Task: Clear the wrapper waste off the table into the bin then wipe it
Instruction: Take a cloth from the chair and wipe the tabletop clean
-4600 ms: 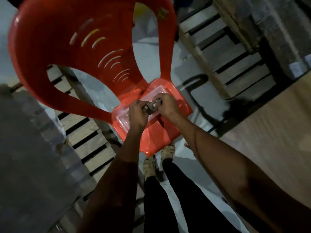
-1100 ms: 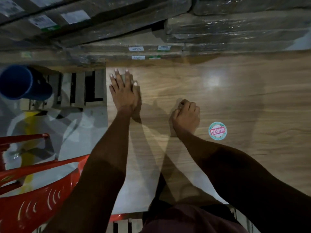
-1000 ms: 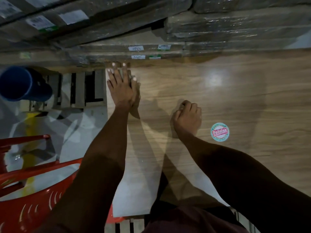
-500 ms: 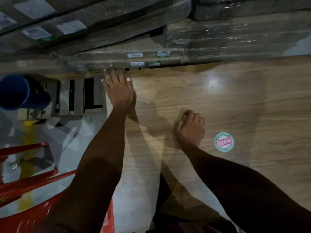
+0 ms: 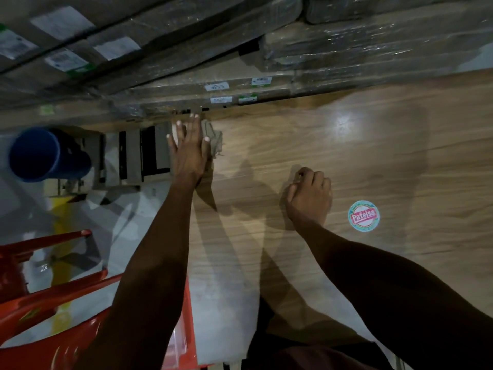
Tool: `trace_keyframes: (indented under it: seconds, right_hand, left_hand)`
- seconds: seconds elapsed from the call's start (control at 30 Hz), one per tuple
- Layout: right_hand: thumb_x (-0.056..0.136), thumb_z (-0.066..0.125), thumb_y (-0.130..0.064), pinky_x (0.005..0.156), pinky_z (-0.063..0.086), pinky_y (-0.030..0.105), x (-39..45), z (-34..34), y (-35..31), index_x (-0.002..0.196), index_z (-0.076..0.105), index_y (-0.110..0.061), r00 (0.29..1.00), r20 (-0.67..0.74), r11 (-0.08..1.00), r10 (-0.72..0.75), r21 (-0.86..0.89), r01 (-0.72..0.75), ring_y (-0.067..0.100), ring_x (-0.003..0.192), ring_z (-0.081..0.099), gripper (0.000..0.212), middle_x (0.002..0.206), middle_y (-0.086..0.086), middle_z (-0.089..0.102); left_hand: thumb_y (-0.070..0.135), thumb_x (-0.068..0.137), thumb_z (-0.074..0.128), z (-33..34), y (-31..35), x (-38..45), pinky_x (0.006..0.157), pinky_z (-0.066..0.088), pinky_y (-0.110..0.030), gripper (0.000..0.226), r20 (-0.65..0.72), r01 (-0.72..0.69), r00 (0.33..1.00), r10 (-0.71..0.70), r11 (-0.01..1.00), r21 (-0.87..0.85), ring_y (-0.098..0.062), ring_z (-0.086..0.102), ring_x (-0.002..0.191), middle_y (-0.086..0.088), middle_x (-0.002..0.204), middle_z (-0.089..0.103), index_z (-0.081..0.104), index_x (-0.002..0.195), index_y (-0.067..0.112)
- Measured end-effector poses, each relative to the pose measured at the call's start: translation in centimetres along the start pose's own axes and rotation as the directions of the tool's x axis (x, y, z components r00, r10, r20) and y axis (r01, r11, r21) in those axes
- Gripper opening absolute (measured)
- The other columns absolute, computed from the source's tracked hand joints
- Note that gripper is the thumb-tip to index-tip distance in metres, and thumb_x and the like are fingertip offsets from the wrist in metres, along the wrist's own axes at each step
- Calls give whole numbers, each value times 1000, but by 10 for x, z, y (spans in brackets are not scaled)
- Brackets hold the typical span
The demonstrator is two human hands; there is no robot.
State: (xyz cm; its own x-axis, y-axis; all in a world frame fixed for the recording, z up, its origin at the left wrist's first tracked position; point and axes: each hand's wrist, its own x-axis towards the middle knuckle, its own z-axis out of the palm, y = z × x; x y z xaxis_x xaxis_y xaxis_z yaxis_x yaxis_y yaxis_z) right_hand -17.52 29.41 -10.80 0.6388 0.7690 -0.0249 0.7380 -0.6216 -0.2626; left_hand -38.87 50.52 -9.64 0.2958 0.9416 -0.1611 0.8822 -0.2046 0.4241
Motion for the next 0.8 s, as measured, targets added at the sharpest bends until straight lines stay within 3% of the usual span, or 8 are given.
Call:
trace_keyframes:
  seconds: [0.13,0.33,0.43,0.5,0.57,0.67,0.73,0.8]
  right_hand:
    - [84,51,-32,81,45,47,-1,0,-1,114,57,-12,1000,-6,1000,8,4,-8,37,97,52,37,106,15,57]
    - [84,50,-32,82,44,46,0,2,0,115,57,-12,1000,0,1000,13,-3,-13,36,97,52,38,107,14,57]
    - [82,55,-30,82,44,46,0,2,0,114,57,-12,1000,-11,1000,6,1,-6,36,96,51,37,105,15,57]
    - [82,55,-30,82,44,46,0,2,0,115,57,-11,1000,-5,1000,6,-12,-6,37,95,51,38,105,15,57]
    - [83,53,-31,82,43,46,0,2,0,117,57,-11,1000,0,1000,11,-19,-11,36,96,52,40,106,15,57]
    - [82,54,-32,83,43,46,1,2,0,117,58,-12,1000,-7,1000,4,-1,-4,36,97,51,40,106,14,58]
    - [82,55,-30,84,43,45,1,2,1,116,58,-13,1000,-4,1000,-2,11,2,36,97,51,39,105,14,58]
    - [82,55,-30,83,43,45,1,2,1,115,58,-13,1000,-10,1000,5,14,-5,36,96,52,38,105,14,58]
  left_hand:
    - [41,105,43,-5,2,-2,125,-6,-57,69,-50,85,995,-86,996,-15,-32,-3,157,-21,166,20,13,163,19]
    - [52,105,35,0,-12,8,120,-12,-59,68,-96,139,987,-132,987,76,-36,-4,157,-13,167,24,15,162,22]
    - [40,108,31,2,-5,11,122,-5,-66,61,-92,151,987,-133,963,224,-39,-4,156,-11,170,12,13,162,17]
    - [22,104,36,8,12,6,124,-3,-63,63,-101,52,995,-23,954,296,-38,-2,157,-15,170,6,12,162,14]
    - [15,100,42,19,29,-3,126,2,-55,67,-82,-76,992,99,966,246,-34,2,157,-12,171,7,17,161,16]
    - [23,102,35,23,29,-5,126,11,-50,59,-83,-103,990,116,984,143,-28,7,158,-5,170,13,23,160,19]
    - [27,104,30,14,18,3,127,12,-52,58,-123,-28,991,46,989,146,-30,9,157,-9,169,17,21,160,15]
    - [29,106,32,5,5,17,127,12,-53,59,-164,122,980,-111,991,57,-33,11,156,-16,167,20,19,159,8]
